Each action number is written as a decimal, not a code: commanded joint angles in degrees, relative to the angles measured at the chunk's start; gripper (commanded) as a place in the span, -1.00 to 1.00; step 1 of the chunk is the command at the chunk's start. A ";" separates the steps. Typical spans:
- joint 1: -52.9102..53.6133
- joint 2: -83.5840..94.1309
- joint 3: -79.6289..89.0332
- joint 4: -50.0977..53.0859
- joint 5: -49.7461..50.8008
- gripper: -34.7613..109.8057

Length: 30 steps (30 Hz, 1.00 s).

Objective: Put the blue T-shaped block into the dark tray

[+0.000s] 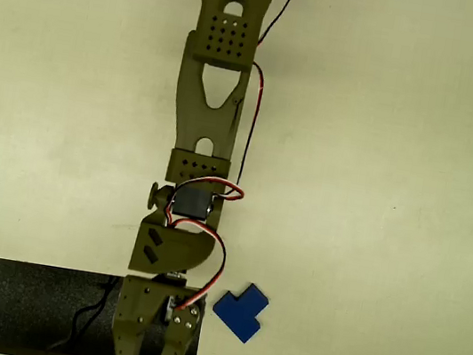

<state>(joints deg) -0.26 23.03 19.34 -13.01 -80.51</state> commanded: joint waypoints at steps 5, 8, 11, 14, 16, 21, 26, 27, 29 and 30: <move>-6.59 18.46 33.22 -8.96 4.13 -0.52; -12.22 18.54 38.32 -1.14 7.73 -0.52; -17.31 21.53 40.87 6.86 14.41 -0.52; -20.83 23.20 36.21 18.02 19.07 -0.52; -22.59 22.59 34.10 21.53 19.60 -0.52; -24.08 20.30 38.41 19.34 18.02 -0.52; -24.52 20.13 44.38 16.52 17.23 -0.52; -24.61 19.78 44.47 16.35 17.31 -0.52; -24.87 19.51 44.47 16.17 17.49 -0.52; -25.05 19.51 44.65 16.00 17.49 -0.52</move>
<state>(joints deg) -23.99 40.78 62.93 3.52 -62.58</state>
